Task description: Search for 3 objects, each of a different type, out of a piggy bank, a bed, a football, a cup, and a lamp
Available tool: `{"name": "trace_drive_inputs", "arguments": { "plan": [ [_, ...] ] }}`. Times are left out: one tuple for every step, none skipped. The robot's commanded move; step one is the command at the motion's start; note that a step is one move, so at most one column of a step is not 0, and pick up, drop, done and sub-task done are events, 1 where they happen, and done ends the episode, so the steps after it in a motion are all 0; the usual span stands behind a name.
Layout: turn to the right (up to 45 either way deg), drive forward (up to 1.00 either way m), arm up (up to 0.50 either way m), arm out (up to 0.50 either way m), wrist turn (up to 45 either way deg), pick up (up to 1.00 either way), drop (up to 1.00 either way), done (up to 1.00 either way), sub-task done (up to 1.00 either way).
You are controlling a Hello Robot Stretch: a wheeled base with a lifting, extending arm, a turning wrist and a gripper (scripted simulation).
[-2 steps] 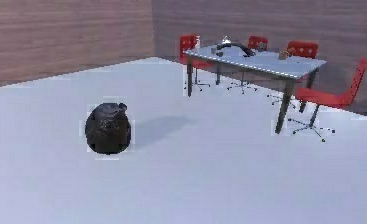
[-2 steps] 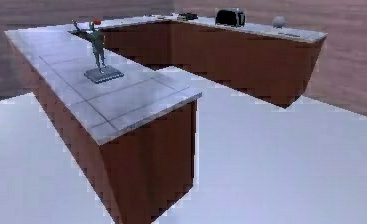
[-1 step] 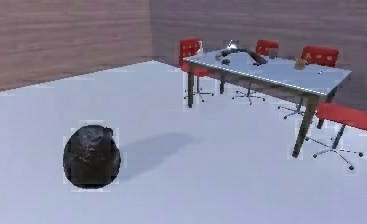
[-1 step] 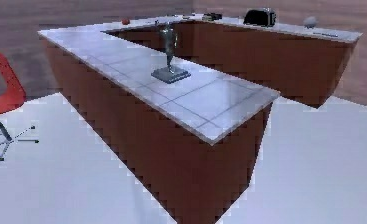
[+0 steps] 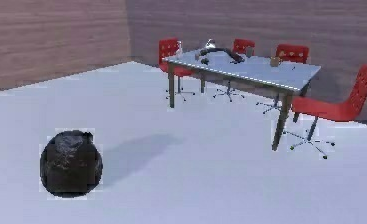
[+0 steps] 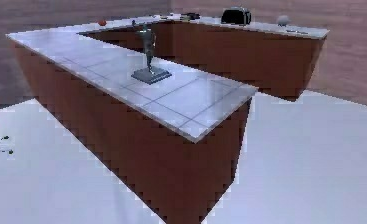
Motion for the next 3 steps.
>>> {"name": "trace_drive_inputs", "arguments": {
  "plan": [
    [0.0, 1.00, 0.00, 0.00, 0.0, 0.00, 0.00, 0.00, 0.00],
    [0.0, 0.65, 0.00, 0.00, 0.0, 0.00, 0.00, 0.00, 0.00],
    [33.0, 0.00, 0.00, 0.00, 0.0, 0.00, 0.00, 0.00, 0.00]
  ]
}}
